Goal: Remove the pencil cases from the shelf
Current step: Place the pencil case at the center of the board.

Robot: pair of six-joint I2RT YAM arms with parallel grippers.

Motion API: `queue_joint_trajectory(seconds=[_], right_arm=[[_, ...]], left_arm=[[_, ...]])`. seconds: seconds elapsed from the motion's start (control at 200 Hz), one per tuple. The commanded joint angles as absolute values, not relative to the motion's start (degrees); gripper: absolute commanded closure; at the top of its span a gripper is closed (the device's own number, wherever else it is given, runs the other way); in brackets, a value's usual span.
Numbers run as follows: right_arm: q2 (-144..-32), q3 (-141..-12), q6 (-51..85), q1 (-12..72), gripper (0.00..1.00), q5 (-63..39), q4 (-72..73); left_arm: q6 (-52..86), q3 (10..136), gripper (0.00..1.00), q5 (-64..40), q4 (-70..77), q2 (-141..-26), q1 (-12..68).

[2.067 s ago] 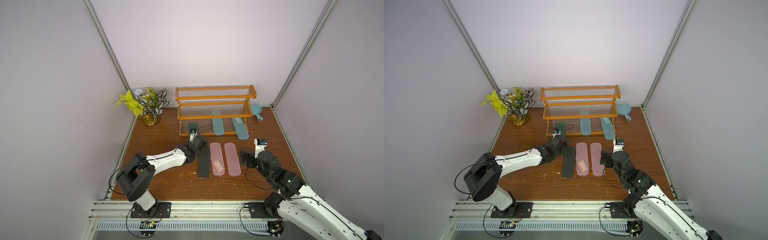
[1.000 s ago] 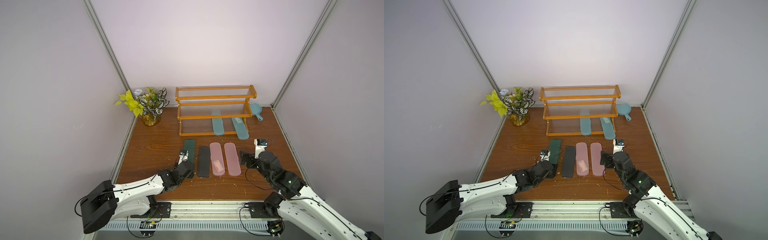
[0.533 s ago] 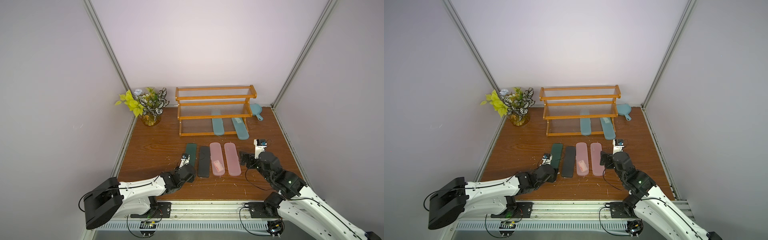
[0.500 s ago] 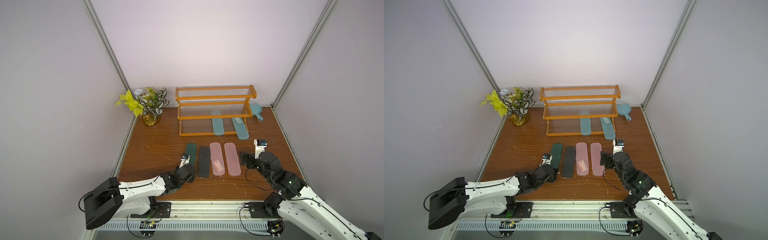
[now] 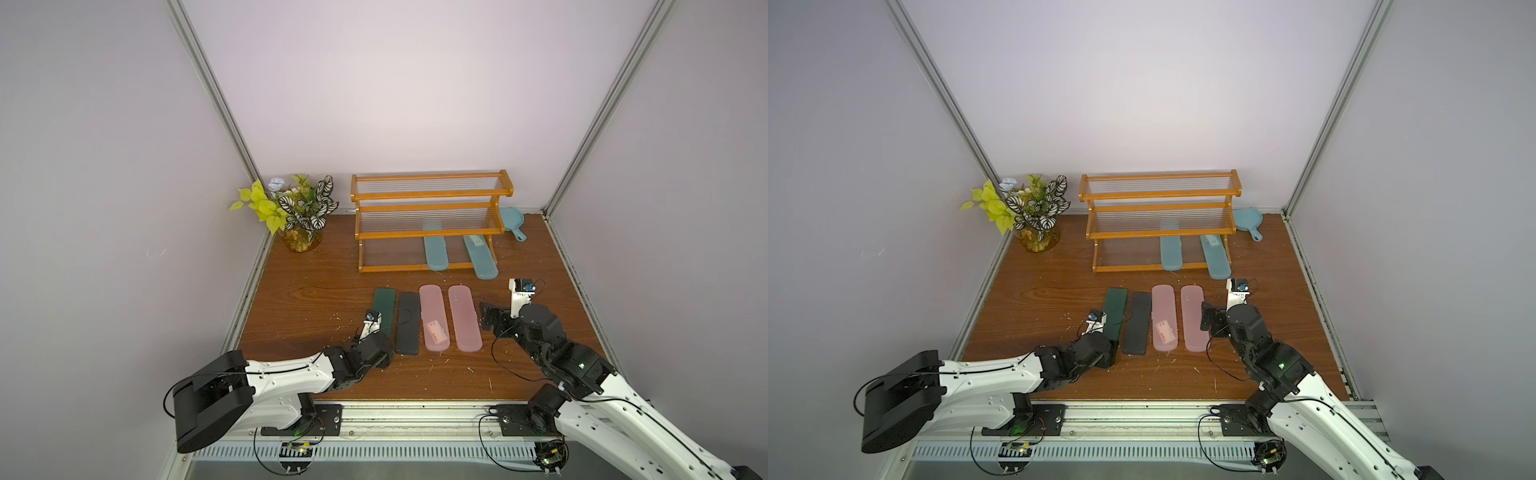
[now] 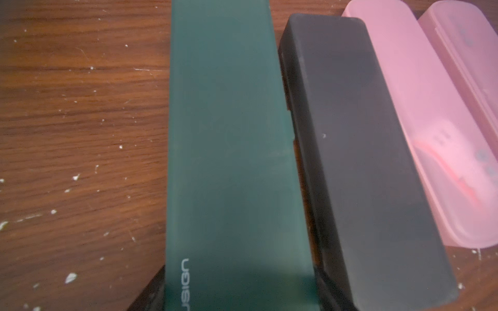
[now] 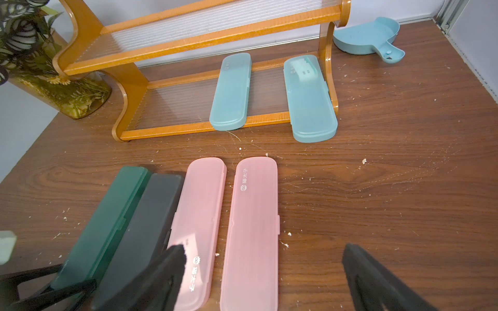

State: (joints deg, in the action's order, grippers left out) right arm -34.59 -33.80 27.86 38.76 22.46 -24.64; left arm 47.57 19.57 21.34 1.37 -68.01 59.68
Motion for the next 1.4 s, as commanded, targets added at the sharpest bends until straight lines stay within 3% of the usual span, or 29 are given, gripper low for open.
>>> queue_joint_trajectory(seconds=[0.0,0.19,0.53,0.806,1.111,1.391], right_arm=[[-34.2,-33.8,27.9,38.5,0.02,22.9,-24.3],[-35.0,-34.7,27.6,38.5,0.01,20.4,-23.9],[-47.5,-39.6,26.7,37.0,0.01,3.0,-16.8],[-59.8,-45.1,24.9,29.3,0.01,-12.1,-12.1],[-71.5,-50.3,23.4,23.1,0.01,-20.5,-10.1],[-76.5,-49.8,20.8,22.4,0.02,-14.4,-2.6]], left_arm=[[48.8,19.0,0.21,20.9,1.0,-67.9,60.3],[50.2,19.2,0.13,21.9,-0.7,-66.3,60.3],[53.7,22.8,0.00,26.6,-12.8,-55.8,60.3],[52.4,27.4,0.01,29.0,-18.7,-52.4,60.3],[48.2,30.8,0.01,27.3,-19.7,-52.4,57.2],[42.6,34.1,0.01,27.8,-21.5,-51.2,53.6]])
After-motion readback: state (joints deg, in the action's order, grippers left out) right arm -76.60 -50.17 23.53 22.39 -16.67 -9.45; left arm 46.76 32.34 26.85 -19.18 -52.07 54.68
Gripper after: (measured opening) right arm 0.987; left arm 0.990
